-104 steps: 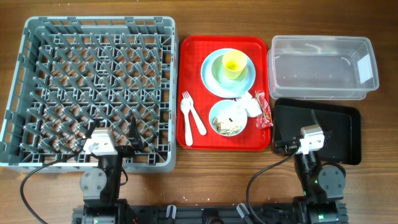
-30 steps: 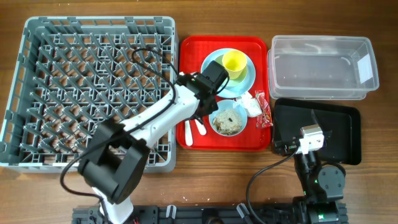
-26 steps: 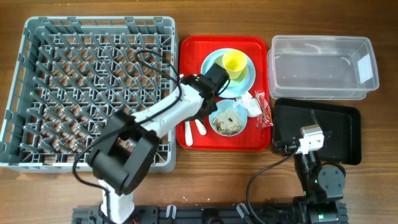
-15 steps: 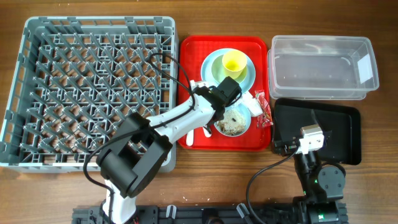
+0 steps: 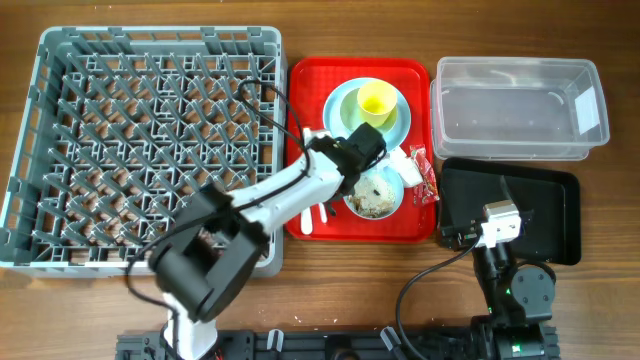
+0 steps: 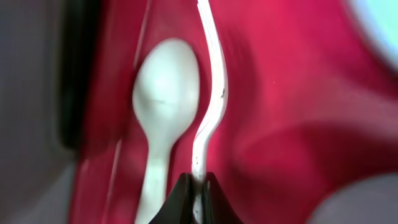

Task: Sort waste into correct bins and load items into the dishwasher rack
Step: 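Reach the left gripper to the white fork on the red tray and grasp it, then carry the fork with the left gripper into the dish rack and release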

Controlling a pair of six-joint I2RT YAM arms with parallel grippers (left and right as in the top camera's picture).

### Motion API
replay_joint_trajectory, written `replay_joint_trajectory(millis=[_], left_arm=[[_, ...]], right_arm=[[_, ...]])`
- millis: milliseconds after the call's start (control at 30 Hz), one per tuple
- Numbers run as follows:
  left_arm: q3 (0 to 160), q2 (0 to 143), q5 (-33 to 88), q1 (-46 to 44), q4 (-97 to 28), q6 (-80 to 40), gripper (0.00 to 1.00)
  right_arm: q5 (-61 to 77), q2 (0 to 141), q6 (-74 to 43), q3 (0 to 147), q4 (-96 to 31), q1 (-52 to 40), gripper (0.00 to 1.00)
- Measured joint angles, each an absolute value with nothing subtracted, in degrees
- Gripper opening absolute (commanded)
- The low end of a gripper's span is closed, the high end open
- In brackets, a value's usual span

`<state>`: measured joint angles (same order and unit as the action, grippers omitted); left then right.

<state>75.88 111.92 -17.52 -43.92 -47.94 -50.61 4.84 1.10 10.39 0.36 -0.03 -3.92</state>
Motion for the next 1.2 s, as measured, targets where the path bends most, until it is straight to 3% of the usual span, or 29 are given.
replay_joint_trajectory(millis=[233, 333, 467, 667, 767, 800, 833, 1033, 1200], left_arm=[[80.27, 85.95, -17.45, -40.58, -56.60, -39.48, 0.04], [80.07, 85.78, -17.32, -32.93, -62.54, -33.19, 0.04], [77.08, 88.31, -13.39, -24.99, -61.30, -26.00, 0.04], [73.49, 93.56, -7.38, -22.11, -57.98, -20.16, 0.06], [73.49, 94.52, -7.29, -22.11, -57.84, -19.31, 0.24], [73.49, 94.94, -7.16, -22.11, -57.87, -19.42, 0.39], [73.49, 95.66, -7.05, -22.11, -57.87, -18.96, 0.45], [73.67, 96.23, -7.31, -22.11, -58.87, -18.72, 0.50], [77.78, 93.49, -7.40, -22.52, -61.14, -19.22, 0.48]], right_arm=[[4.84, 1.10, 10.39, 0.36, -0.03, -3.92, 1.00], [4.84, 1.10, 10.39, 0.36, -0.03, -3.92, 1.00], [4.84, 1.10, 10.39, 0.36, -0.03, -3.92, 1.00], [4.84, 1.10, 10.39, 0.36, -0.03, -3.92, 1.00], [4.84, 1.10, 10.39, 0.36, -0.03, -3.92, 1.00], [4.84, 1.10, 10.39, 0.36, -0.03, -3.92, 1.00], [4.84, 1.10, 10.39, 0.36, -0.03, -3.92, 1.00], [4.84, 1.10, 10.39, 0.36, -0.03, -3.92, 1.00], [4.84, 1.13, 10.39, 0.36, -0.03, -3.92, 1.00]])
